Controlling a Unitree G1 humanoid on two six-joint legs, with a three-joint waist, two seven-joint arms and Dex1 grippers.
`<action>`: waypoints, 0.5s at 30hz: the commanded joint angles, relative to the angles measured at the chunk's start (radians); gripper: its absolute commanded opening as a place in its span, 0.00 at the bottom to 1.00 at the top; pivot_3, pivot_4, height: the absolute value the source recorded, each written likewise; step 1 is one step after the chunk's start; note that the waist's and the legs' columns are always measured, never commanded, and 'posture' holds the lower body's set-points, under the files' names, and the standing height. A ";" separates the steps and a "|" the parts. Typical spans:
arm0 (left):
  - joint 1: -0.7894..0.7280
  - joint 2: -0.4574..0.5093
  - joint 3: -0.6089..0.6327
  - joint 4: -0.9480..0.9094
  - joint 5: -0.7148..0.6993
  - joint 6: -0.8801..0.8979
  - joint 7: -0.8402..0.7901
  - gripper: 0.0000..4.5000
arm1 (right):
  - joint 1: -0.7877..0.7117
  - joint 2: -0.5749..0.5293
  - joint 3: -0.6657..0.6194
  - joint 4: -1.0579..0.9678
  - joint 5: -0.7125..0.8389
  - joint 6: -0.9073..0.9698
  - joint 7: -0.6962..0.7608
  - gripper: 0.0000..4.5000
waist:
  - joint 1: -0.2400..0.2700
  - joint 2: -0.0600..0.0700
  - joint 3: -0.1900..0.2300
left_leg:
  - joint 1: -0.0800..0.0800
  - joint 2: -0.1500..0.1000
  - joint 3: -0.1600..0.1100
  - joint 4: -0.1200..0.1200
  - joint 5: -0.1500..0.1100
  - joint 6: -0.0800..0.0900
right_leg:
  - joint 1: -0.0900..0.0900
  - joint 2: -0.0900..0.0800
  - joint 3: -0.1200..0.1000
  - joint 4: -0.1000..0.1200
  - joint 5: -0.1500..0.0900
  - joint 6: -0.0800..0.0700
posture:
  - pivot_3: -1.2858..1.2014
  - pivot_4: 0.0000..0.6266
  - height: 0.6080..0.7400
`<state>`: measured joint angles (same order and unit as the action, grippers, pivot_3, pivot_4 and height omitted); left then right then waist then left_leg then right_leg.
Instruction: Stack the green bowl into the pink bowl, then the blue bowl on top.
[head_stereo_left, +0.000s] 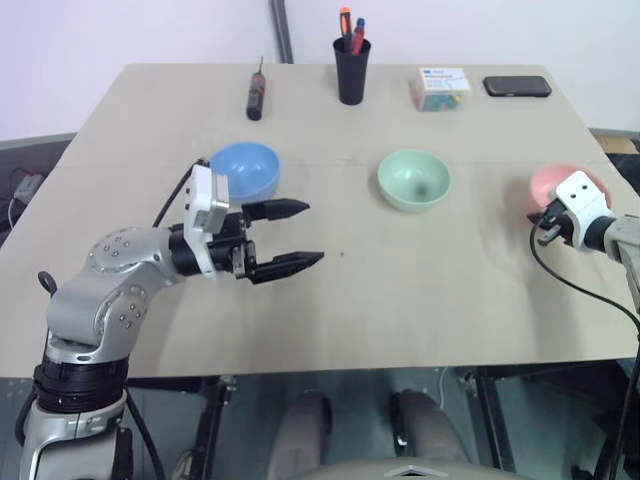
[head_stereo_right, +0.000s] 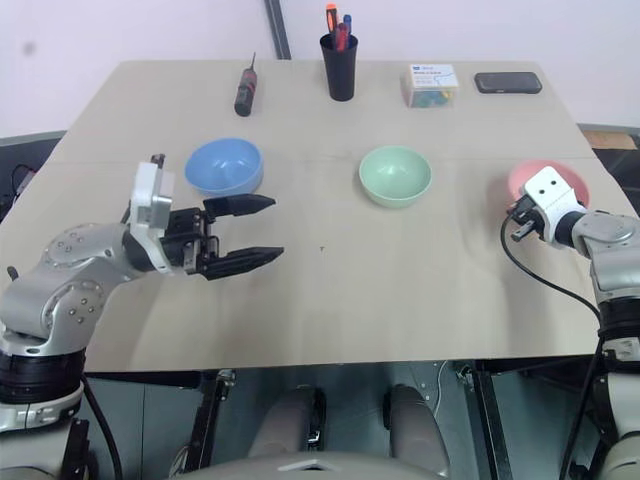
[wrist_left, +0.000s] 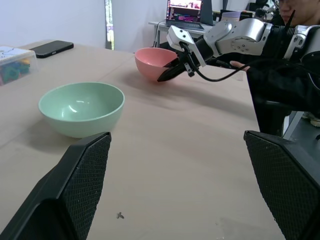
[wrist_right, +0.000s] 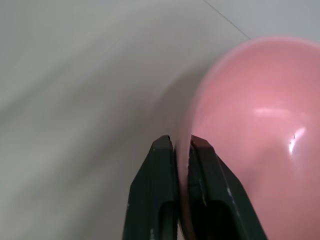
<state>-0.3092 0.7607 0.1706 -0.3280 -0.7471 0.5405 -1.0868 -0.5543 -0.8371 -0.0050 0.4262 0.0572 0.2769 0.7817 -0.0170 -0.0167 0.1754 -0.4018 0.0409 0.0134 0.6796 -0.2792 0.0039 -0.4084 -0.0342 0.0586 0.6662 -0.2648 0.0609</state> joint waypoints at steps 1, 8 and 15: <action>0.006 0.001 0.031 -0.008 0.006 -0.029 0.009 1.00 | 0.063 -0.039 -0.058 -0.221 0.056 0.046 0.047 0.01 | 0.001 0.000 0.000 | 0.000 0.000 0.000 0.000 0.000 0.000 | 0.000 0.000 0.000 0.000 0.000 0.000 | 0.52 0.24 1.00; -0.002 -0.014 0.033 0.075 0.087 -0.107 0.032 1.00 | 0.285 -0.007 -0.016 -0.890 0.280 0.333 0.087 0.01 | 0.002 0.000 0.000 | 0.000 0.000 -0.002 0.000 0.000 0.000 | 0.000 0.000 -0.001 0.002 0.000 0.000 | 0.52 0.24 1.00; -0.016 -0.005 0.039 0.115 0.100 -0.124 0.012 1.00 | 0.331 0.023 0.175 -1.034 0.189 0.418 -0.005 0.01 | 0.007 -0.001 0.000 | 0.001 -0.001 -0.002 0.005 0.000 0.000 | 0.001 0.000 -0.002 0.007 0.000 0.000 | 0.52 0.24 1.00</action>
<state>-0.3072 0.7448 0.1880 -0.2037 -0.6492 0.4364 -1.0677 -0.2202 -0.8118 0.1280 -0.5824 0.2951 0.7018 0.8007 -0.0102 -0.0180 0.1750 -0.4011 0.0403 0.0110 0.6850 -0.2793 0.0041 -0.4079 -0.0340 0.0568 0.6732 -0.2651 0.0610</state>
